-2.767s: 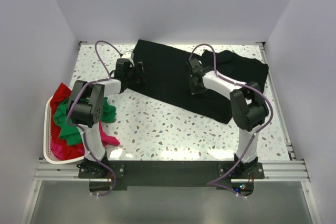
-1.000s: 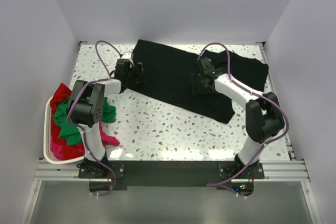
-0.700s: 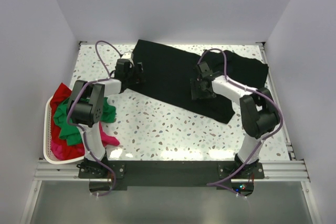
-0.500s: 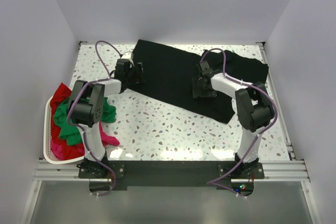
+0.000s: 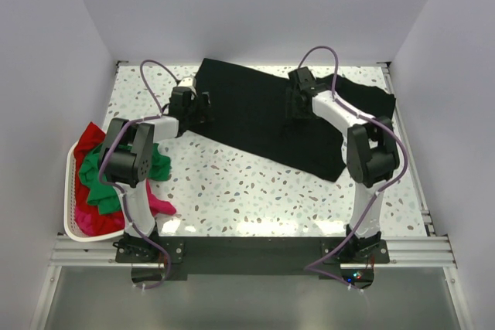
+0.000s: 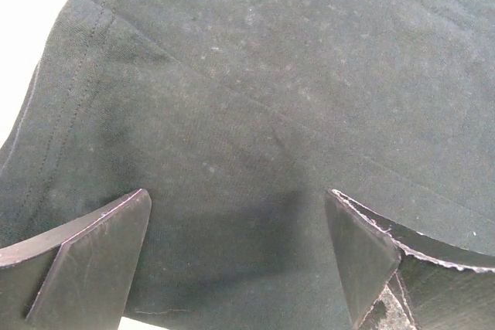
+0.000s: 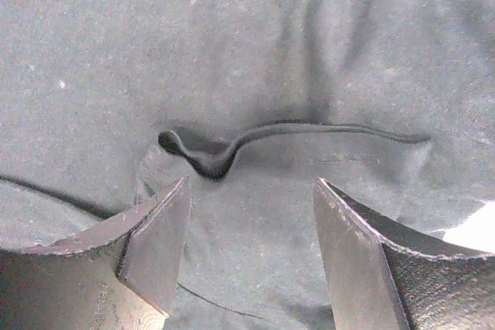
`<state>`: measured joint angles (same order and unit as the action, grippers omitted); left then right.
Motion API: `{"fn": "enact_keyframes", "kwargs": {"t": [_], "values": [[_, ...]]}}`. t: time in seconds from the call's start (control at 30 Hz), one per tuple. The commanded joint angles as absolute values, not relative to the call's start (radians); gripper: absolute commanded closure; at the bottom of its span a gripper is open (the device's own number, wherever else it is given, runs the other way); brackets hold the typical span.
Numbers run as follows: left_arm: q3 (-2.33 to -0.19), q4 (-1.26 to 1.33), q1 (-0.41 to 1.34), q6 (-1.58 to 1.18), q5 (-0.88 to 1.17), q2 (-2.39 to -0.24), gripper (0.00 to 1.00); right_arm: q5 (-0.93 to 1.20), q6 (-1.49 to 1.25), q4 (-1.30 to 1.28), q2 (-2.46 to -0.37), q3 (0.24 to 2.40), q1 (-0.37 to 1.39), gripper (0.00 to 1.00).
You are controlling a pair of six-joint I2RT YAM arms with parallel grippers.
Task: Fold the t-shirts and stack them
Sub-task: Fold the tshirt
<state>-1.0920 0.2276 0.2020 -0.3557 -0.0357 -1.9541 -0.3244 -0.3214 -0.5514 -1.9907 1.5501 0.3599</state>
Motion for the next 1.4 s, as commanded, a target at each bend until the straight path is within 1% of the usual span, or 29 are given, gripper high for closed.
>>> {"fn": "enact_keyframes", "kwargs": {"t": [0.0, 0.23, 0.43, 0.6, 0.83, 0.97, 1.1, 1.37], "values": [[-1.085, 0.238, 0.192, -0.339, -0.061, -1.905, 0.00, -0.371, -0.313, -0.554, -1.980, 1.571, 0.353, 0.33], [-1.028, 0.288, 0.190, -0.351, -0.058, -1.827, 0.00, -0.336, -0.318, -0.520, -1.824, 1.447, 0.360, 0.32], [-1.026, 0.291, 0.184, -0.360, -0.081, -1.825, 0.00, -0.244, -0.340, -0.480, -1.718, 1.301, 0.376, 0.32], [-1.048, 0.334, 0.187, -0.396, -0.020, -1.853, 0.00, -0.227, -0.356, -0.445, -1.735, 1.221, 0.374, 0.31], [-1.097, 0.402, 0.195, -0.446, 0.020, -1.942, 0.00, -0.215, -0.370, -0.414, -1.819, 1.198, 0.374, 0.31], [-1.057, 0.468, 0.176, -0.508, 0.035, -1.973, 0.00, -0.218, -0.383, -0.431, -1.858, 1.193, 0.374, 0.31], [-1.032, 0.460, 0.146, -0.566, 0.055, -2.000, 0.00, -0.206, -0.403, -0.459, -1.871, 1.158, 0.377, 0.32], [-0.845, 0.540, 0.101, -0.687, 0.014, -1.911, 0.00, -0.183, -0.459, -0.469, -1.807, 1.033, 0.436, 0.33]]}}
